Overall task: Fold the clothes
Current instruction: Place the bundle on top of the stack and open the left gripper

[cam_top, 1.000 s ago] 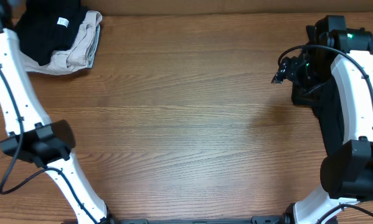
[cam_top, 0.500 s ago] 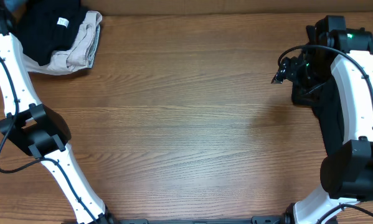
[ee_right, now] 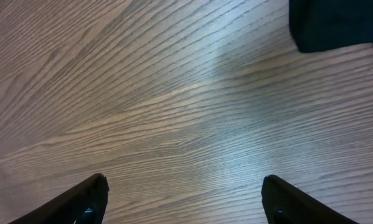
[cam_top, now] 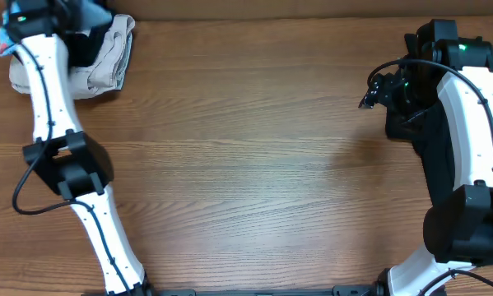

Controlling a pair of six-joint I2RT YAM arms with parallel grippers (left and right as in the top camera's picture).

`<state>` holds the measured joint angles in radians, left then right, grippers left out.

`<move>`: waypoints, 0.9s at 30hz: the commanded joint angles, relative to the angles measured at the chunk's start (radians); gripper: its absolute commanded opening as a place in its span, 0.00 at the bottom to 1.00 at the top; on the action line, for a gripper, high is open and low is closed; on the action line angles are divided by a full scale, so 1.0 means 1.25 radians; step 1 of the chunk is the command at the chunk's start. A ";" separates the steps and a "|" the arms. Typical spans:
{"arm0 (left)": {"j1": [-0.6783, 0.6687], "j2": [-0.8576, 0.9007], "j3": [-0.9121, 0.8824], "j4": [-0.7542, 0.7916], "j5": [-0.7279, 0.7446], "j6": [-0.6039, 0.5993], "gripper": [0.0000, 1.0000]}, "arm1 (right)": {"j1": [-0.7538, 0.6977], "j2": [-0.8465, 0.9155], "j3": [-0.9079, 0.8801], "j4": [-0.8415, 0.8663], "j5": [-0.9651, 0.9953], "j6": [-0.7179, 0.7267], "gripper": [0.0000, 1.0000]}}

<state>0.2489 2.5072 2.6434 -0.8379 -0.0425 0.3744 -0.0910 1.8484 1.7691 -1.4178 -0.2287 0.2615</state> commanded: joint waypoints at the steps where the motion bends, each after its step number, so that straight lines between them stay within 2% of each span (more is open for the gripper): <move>1: -0.043 0.004 0.001 -0.078 0.008 -0.032 1.00 | 0.000 -0.019 0.014 0.003 0.003 -0.004 0.83; 7: -0.069 -0.008 0.010 -0.226 0.037 -0.164 1.00 | 0.000 -0.019 0.014 0.005 0.002 -0.022 0.83; 14: -0.074 -0.096 0.084 -0.475 0.265 -0.199 1.00 | 0.000 -0.031 0.025 -0.009 -0.007 -0.042 0.79; 17: -0.074 -0.157 0.108 -0.515 0.320 -0.199 1.00 | 0.000 -0.054 0.074 -0.027 -0.014 -0.063 0.78; 21: -0.074 -0.249 0.121 -0.505 0.402 -0.199 1.00 | 0.000 -0.088 0.218 -0.081 -0.015 -0.096 0.78; 24: -0.074 -0.327 0.123 -0.480 0.461 -0.199 1.00 | 0.000 -0.113 0.383 -0.132 -0.008 -0.122 0.81; 26: -0.074 -0.382 0.123 -0.481 0.456 -0.198 1.00 | 0.000 -0.136 0.549 -0.172 0.014 -0.128 1.00; 27: -0.074 -0.399 0.123 -0.481 0.453 -0.198 1.00 | 0.000 -0.147 0.609 -0.184 0.019 -0.127 1.00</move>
<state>0.1585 2.0983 2.7796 -1.4368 0.4534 0.1429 -0.0910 1.7767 2.2906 -1.6184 -0.2276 0.1375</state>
